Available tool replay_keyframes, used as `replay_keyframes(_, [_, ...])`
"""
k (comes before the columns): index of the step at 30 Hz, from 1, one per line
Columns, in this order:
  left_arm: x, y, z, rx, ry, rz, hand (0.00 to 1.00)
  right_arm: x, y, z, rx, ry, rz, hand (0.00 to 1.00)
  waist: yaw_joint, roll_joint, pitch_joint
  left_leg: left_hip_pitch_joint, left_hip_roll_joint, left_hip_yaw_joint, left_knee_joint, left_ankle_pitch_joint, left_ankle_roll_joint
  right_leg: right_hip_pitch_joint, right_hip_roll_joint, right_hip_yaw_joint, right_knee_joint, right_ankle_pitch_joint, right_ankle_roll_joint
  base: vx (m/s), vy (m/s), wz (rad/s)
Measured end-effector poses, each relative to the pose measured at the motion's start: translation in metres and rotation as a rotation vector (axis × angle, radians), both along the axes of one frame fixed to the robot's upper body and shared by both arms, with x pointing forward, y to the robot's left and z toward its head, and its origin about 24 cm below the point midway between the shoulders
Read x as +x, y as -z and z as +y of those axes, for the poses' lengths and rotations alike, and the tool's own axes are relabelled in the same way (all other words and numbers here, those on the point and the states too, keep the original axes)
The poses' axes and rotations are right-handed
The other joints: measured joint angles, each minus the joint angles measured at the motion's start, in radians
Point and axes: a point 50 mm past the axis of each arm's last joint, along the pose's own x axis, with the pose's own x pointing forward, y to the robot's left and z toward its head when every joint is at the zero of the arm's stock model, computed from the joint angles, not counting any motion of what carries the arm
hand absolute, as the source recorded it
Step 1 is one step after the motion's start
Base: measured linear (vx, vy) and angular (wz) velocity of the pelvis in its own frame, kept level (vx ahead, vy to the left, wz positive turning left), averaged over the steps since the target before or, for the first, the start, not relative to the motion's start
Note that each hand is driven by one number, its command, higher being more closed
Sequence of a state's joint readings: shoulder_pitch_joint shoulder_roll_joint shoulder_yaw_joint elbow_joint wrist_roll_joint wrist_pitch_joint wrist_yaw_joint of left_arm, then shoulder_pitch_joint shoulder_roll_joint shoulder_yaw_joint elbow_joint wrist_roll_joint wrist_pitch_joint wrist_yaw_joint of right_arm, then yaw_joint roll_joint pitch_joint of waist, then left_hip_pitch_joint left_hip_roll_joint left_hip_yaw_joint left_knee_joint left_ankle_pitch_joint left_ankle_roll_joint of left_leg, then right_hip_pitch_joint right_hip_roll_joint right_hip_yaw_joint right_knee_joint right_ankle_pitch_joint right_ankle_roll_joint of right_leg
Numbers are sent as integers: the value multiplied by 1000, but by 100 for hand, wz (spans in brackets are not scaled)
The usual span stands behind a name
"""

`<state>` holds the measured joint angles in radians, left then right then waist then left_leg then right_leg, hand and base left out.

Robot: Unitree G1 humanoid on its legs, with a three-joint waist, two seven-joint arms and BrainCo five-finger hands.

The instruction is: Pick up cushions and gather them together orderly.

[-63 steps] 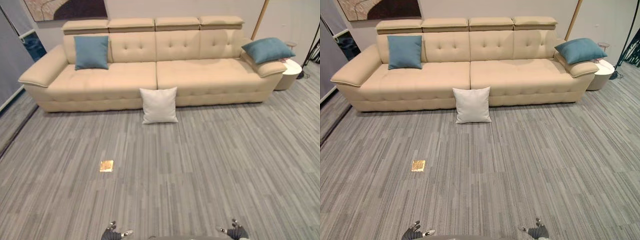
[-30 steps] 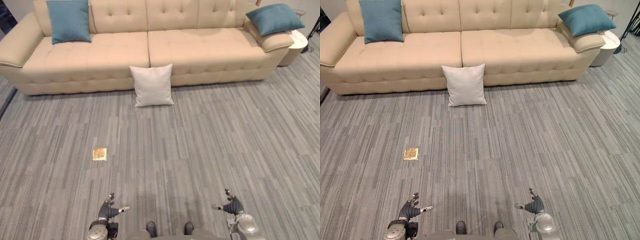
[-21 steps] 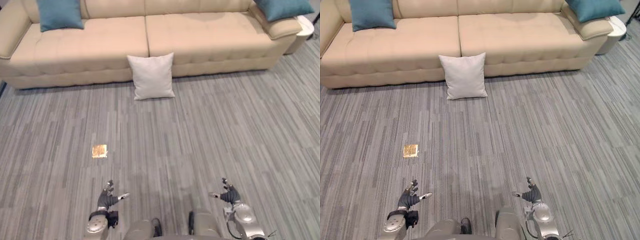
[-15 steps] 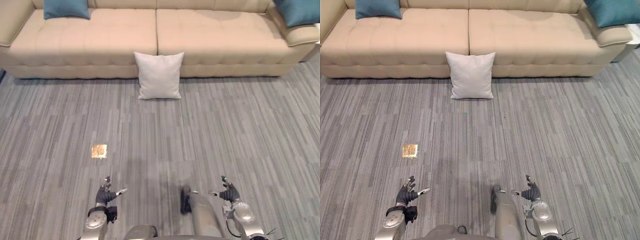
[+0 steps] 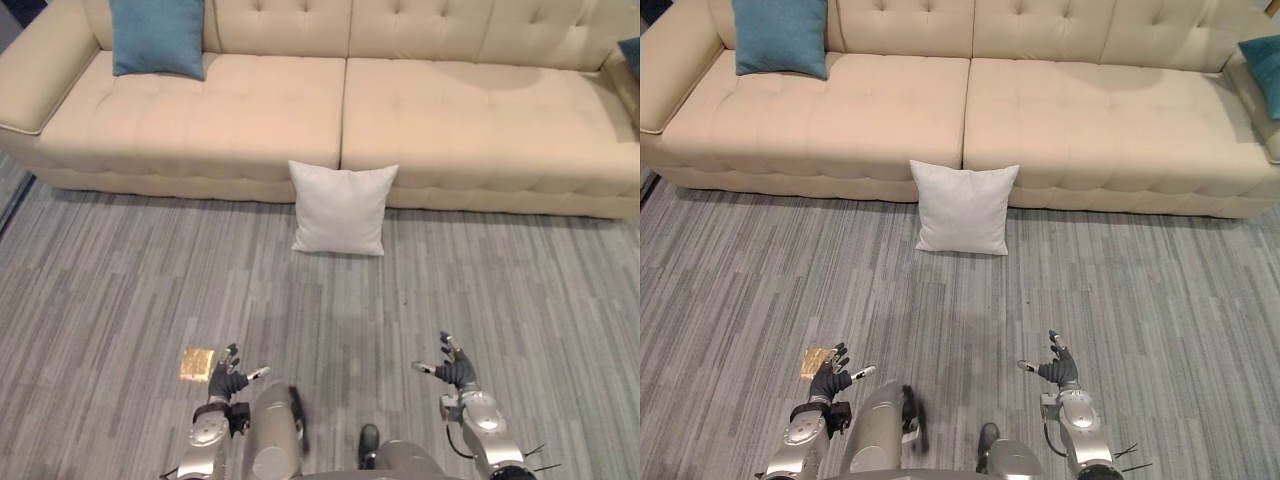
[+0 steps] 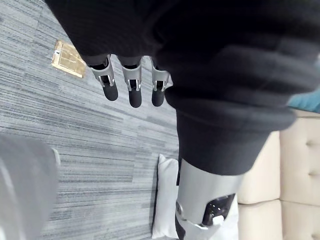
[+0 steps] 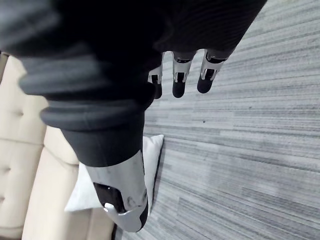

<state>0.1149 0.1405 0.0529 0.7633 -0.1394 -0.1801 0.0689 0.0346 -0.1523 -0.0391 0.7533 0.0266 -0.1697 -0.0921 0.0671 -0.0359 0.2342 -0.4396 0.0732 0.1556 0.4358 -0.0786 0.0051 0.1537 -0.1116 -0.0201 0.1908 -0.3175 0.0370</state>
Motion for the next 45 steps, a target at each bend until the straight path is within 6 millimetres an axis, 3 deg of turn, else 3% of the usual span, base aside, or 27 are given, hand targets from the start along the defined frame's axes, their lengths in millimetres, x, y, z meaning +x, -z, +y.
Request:
replay_keyframes(2, [2,0,-3,-3,9,-4,0,0,0,0,-2,-4,1,0,-1,-6,-1,26,-14,47,35,-58,38,-79,-33,62,204,11,33,565,253,-31])
replay_keyframes(3, [-3,4,-3,-6,3,22,0,0,2,5,-2,-20,13,0,1,-11,1,109,-33,81,33,-110,64,-147,-63,94,438,82,168,484,209,-48])
replay_keyframes(4, [-6,5,-2,-5,2,33,0,0,3,7,-6,-35,17,0,-2,-11,1,156,-39,91,24,-131,70,-175,-70,102,543,106,220,711,237,-55])
replay_keyframes(5, [-11,7,-1,-2,-3,48,0,0,4,12,-11,-69,24,0,-12,-4,4,250,-46,98,4,-169,80,-229,-74,85,730,92,193,653,166,-35])
replay_keyframes(6, [-14,7,2,8,-7,57,0,1,5,19,-19,-110,27,0,-34,4,3,367,-47,100,-63,-183,79,-297,-70,2,831,48,110,638,132,-28])
replay_keyframes(7, [-13,7,3,11,-7,56,0,1,4,20,-21,-117,27,0,-36,5,5,391,-47,100,-80,-183,79,-311,-66,-16,829,39,93,475,48,-12])
replay_keyframes(8, [-10,4,7,26,-4,45,0,3,4,23,-26,-138,23,0,-52,11,7,474,-36,101,-154,-183,78,-376,-45,-98,749,3,29,467,-5,-4])
replay_keyframes(10, [-8,3,8,28,-2,39,0,5,3,22,-30,-142,19,0,-61,14,8,530,-23,104,-199,-182,76,-447,-21,-152,586,-4,16,476,-42,3])
replay_keyframes(12, [-3,2,10,37,2,31,0,1,4,17,-43,-137,33,0,-74,13,7,575,-11,95,-233,-182,67,-492,13,-160,306,67,22,442,-79,32])
replay_keyframes(13, [-5,2,11,38,4,35,0,-6,7,15,-51,-136,53,0,-83,3,4,614,-12,84,-250,-190,9,-490,33,-140,122,196,9,516,-148,62])
replay_keyframes(14, [-8,4,10,36,3,45,0,-15,11,12,-53,-130,79,0,-90,-18,-8,650,-14,55,-244,-223,-45,-484,42,-104,82,390,-32,545,-182,65])
replay_keyframes(15, [-9,7,5,22,2,56,0,-18,12,7,-64,-126,91,0,-100,3,-8,664,0,35,-236,-236,-65,-481,46,-114,121,377,-52,540,-167,44])
replay_keyframes(16, [-9,8,1,18,11,63,0,-18,13,5,-65,-119,101,0,-97,28,-18,639,35,24,-179,-221,-94,-487,58,-147,158,344,-77,524,-178,31])
replay_keyframes(17, [-7,8,0,17,16,58,0,-16,11,5,-65,-116,90,0,-104,33,-16,597,45,9,-77,-206,-119,-473,60,-154,155,315,-82,591,-216,16])
replay_keyframes(18, [-5,9,-7,1,17,53,0,-14,9,3,-72,-115,83,0,-93,48,-9,487,88,-12,166,-153,-175,-415,77,-159,112,300,-95,565,-243,11])
replay_keyframes(19, [-6,9,-10,-8,18,54,0,-15,10,2,-73,-114,89,0,-91,52,-8,455,103,-15,247,-160,-174,-378,84,-163,84,299,-96,448,-176,0])
replay_keyframes(21, [-5,11,-21,-41,18,50,0,-19,11,3,-64,-98,92,0,-74,51,-5,385,138,20,343,-193,-119,-246,92,-167,0,291,-106,407,-93,2])
replay_keyframes(23, [-4,11,-27,-58,21,45,0,-13,7,-2,-64,-70,64,0,-59,53,-5,326,135,46,255,-204,-100,-213,92,-149,-34,287,-100,286,4,-22])
replay_keyframes(26, [-4,12,-27,-59,19,48,0,-13,7,-3,-56,-50,55,0,-51,64,-7,277,123,39,43,-180,-104,-209,91,-132,-34,272,-75,159,91,-22])
replay_keyframes(27, [-7,13,-28,-63,19,59,0,-16,8,-6,-65,-43,65,0,-51,86,-7,280,121,30,-97,-49,-85,-210,107,-119,-25,257,-52,139,155,-26])
replay_keyframes(30, [-10,15,-19,-40,17,78,0,-23,12,-2,-51,-26,85,0,-51,50,-10,317,78,51,-154,-51,-75,-202,65,-91,-43,250,-16,143,151,-14])
replay_keyframes(33, [-6,12,-13,-21,14,67,0,-22,12,-2,-52,-25,82,0,-48,49,0,307,58,72,-158,-54,-67,-225,52,-81,-37,251,-1,103,81,-13])
replay_keyframes(36, [21,-2,-3,9,-3,-9,0,8,-2,2,-53,-28,-2,0,-46,52,69,216,74,93,-62,-66,-48,-332,45,-59,69,231,6,-32,64,-22])
replay_keyframes(38, [61,-24,2,13,-27,-127,0,46,-24,7,-32,-7,-120,0,-46,53,126,57,104,96,75,-93,-21,-499,43,-54,216,192,4,-183,57,-12])
replay_keyframes(41, [102,-54,-1,-2,-52,-276,0,86,-54,15,8,20,-252,0,-38,53,190,-105,137,99,207,-163,-10,-686,49,-33,380,140,0,-201,34,-18])
replay_keyframes(45, [143,-92,-8,-68,-101,-436,0,126,-92,27,40,30,-391,0,-28,51,236,-344,162,88,342,-193,-3,-933,48,-29,521,120,-2,-221,-24,-12])
